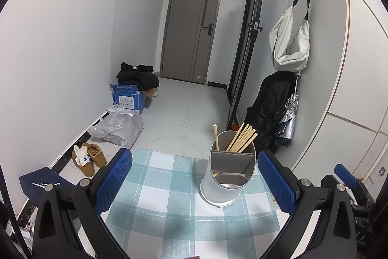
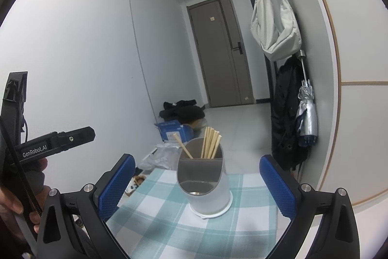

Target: Organize utensils

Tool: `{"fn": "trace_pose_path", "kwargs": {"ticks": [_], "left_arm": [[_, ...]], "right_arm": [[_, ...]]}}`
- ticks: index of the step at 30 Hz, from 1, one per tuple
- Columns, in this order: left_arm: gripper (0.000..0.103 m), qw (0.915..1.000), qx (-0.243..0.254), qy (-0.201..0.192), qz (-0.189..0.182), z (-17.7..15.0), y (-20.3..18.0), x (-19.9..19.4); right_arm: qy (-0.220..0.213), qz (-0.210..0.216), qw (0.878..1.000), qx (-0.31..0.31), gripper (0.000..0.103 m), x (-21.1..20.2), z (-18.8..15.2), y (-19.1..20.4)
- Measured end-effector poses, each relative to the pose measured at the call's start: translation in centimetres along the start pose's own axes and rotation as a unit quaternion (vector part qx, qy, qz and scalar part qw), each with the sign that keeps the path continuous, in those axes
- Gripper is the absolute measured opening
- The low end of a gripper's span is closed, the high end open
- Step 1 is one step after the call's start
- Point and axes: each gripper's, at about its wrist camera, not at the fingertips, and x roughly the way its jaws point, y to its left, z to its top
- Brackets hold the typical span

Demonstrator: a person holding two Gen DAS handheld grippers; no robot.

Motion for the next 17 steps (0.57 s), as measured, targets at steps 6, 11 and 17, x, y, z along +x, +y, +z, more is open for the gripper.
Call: {"fn": "trace_pose_path", "kwargs": {"ticks": [6, 11, 17], "left_arm": [[0.102, 0.9999, -0.008, 0.005, 0.003, 0.2, 0.4, 0.3], [0.102, 0.9999, -0.005, -0.002, 0.013, 0.1, 0.6, 0.4], [0.102, 0.9999, -0.005, 0.001, 0.01, 0.0, 0.7, 1.1]], "right_arm": [[0.001, -0.002, 1.0, 0.001, 0.103, 0.1, 0.1, -0.2], [0.001, 0.0, 1.0, 0.003, 0.103, 0.2, -0.1, -0.4], [0.013, -0.003, 1.0, -0.003, 0.103, 1.3, -0.5, -0.4]]}}
